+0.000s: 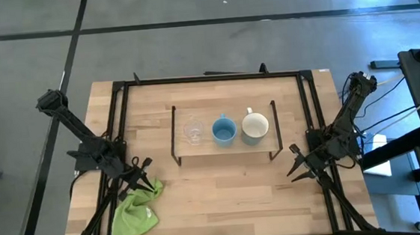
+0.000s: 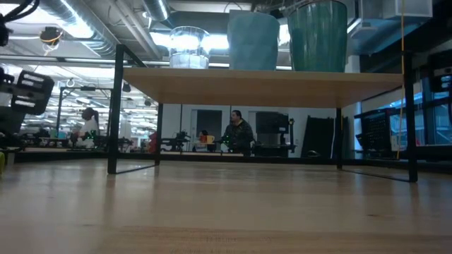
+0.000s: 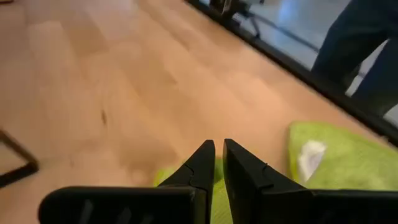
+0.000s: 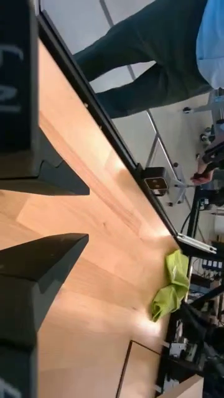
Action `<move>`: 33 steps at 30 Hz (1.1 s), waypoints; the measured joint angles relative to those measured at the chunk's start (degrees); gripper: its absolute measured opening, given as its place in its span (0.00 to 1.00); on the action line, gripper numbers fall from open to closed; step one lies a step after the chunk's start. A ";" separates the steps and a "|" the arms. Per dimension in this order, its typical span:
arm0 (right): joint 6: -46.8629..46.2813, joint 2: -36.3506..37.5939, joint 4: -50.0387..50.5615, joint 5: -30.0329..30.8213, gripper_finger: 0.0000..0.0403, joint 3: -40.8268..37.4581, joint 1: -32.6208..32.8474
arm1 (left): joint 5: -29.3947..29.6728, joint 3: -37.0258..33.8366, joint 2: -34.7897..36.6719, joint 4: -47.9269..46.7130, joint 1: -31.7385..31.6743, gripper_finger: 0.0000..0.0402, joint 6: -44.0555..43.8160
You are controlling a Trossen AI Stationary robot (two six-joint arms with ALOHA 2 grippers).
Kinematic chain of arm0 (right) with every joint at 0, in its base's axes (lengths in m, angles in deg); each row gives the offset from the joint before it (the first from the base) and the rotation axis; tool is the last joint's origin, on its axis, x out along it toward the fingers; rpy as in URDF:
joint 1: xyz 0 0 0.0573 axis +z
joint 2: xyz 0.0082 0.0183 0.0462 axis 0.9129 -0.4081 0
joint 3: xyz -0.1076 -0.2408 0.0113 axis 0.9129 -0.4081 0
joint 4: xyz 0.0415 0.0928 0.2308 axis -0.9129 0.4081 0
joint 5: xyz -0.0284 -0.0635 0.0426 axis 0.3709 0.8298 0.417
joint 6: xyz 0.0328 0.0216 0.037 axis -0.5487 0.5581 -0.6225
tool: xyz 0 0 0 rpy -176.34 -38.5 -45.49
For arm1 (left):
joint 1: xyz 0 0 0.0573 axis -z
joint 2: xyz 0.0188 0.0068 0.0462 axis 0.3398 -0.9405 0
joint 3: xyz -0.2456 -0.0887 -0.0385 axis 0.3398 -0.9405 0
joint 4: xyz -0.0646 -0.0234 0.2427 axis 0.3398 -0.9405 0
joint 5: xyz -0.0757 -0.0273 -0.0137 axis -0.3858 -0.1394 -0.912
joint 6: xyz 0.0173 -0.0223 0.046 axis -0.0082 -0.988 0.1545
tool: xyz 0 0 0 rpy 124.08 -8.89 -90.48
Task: Stack small to large cups/mugs on shelf
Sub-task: Return to Home Position
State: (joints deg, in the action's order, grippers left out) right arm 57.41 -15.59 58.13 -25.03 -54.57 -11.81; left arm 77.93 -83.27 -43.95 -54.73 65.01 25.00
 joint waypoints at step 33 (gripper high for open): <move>0.00 -2.81 0.08 -3.87 0.27 0.00 0.00 | 0.58 0.00 0.00 -5.58 -0.02 0.07 -0.28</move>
State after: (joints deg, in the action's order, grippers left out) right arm 57.41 -18.40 58.21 -28.90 -54.57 -11.81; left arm 78.51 -83.27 -43.95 -60.31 64.99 24.72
